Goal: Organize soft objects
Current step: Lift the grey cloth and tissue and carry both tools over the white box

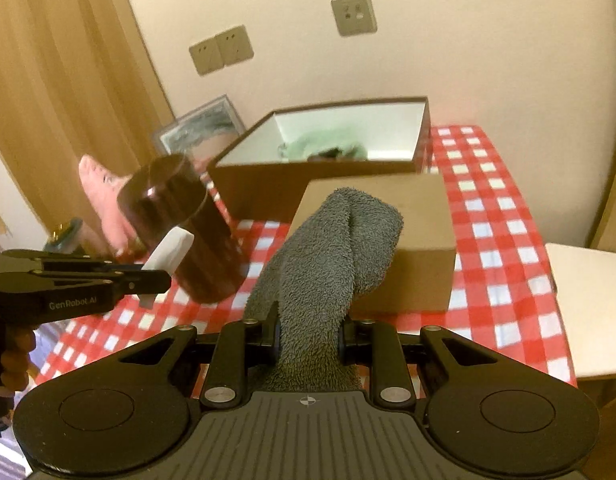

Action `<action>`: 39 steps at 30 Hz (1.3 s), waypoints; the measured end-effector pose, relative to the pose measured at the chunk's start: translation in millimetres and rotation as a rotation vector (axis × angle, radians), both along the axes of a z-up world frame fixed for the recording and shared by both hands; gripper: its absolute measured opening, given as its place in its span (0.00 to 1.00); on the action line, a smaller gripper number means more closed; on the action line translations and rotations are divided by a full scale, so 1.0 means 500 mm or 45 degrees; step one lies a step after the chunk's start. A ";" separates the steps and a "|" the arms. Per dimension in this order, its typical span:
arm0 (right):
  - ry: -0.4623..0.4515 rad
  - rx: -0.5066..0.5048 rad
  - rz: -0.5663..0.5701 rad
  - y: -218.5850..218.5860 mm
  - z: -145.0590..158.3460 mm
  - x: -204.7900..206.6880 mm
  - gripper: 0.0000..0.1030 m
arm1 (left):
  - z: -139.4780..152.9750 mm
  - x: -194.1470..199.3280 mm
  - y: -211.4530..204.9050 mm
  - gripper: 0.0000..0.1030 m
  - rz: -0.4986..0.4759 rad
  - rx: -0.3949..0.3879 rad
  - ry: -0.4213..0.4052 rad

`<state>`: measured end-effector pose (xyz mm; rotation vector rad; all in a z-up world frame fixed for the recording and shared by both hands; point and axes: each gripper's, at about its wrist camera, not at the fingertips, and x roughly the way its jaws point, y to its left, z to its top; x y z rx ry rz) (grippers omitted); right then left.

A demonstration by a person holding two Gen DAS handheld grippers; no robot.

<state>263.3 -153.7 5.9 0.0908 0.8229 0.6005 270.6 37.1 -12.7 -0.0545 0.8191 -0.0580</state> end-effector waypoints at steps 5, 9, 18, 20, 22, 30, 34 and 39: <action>-0.038 0.023 -0.008 -0.004 0.026 0.037 0.23 | 0.032 0.037 0.004 0.07 0.002 0.023 -0.052; -0.066 0.029 -0.009 0.000 0.044 0.071 0.23 | 0.054 0.071 0.005 0.07 -0.001 0.043 -0.083; -0.193 0.024 -0.008 0.041 0.096 0.166 0.23 | 0.109 0.178 0.013 0.07 -0.032 0.110 -0.153; -0.224 0.004 -0.008 0.051 0.106 0.193 0.23 | 0.121 0.209 0.020 0.07 -0.037 0.125 -0.161; -0.262 -0.016 -0.008 0.062 0.118 0.223 0.23 | 0.131 0.236 0.027 0.07 -0.040 0.142 -0.164; -0.328 -0.104 -0.047 0.101 0.131 0.352 0.23 | 0.145 0.372 0.069 0.08 -0.009 0.199 -0.126; -0.333 -0.185 -0.065 0.124 0.114 0.413 0.24 | 0.137 0.431 0.088 0.08 -0.007 0.221 -0.097; -0.321 -0.301 -0.102 0.156 0.076 0.491 0.24 | 0.113 0.493 0.110 0.08 -0.010 0.211 -0.045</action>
